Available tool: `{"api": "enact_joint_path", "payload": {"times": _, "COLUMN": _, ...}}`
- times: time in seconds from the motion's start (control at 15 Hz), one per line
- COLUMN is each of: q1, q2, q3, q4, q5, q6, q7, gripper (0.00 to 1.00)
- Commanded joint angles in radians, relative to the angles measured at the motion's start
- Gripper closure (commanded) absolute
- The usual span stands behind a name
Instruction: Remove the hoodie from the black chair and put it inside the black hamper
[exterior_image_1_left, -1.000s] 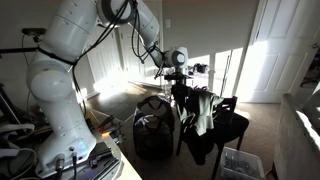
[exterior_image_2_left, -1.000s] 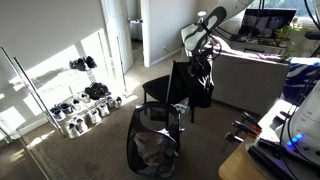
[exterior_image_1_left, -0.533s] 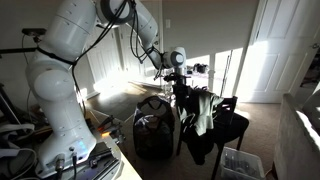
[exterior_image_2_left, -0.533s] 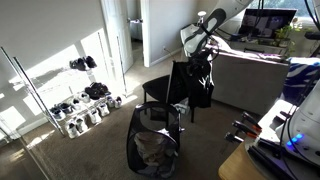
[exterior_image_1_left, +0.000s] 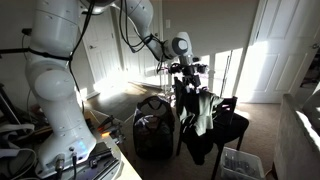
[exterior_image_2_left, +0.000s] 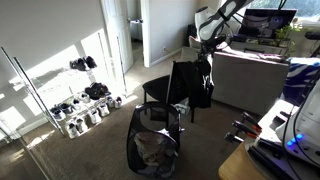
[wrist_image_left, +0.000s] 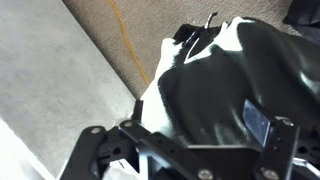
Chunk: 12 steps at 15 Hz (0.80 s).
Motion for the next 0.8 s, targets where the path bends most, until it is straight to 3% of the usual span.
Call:
{"api": "enact_joint_path", "payload": {"times": 0.0, "q1": -0.012, "q2": -0.110, "q3": -0.003, "q4": -0.108, "q5": -0.081, "q6": 0.076, "q7": 0.035, "gripper": 0.00}}
{"api": "enact_joint_path", "payload": {"times": 0.4, "q1": -0.046, "q2": -0.093, "q3": 0.063, "q4": -0.113, "q5": -0.038, "q6": 0.163, "q7": -0.097, "gripper": 0.00}}
{"api": "enact_joint_path", "payload": {"times": 0.73, "q1": -0.105, "q2": -0.025, "q3": 0.132, "q4": -0.083, "q5": 0.088, "q6": 0.185, "q7": -0.258, "gripper": 0.00}}
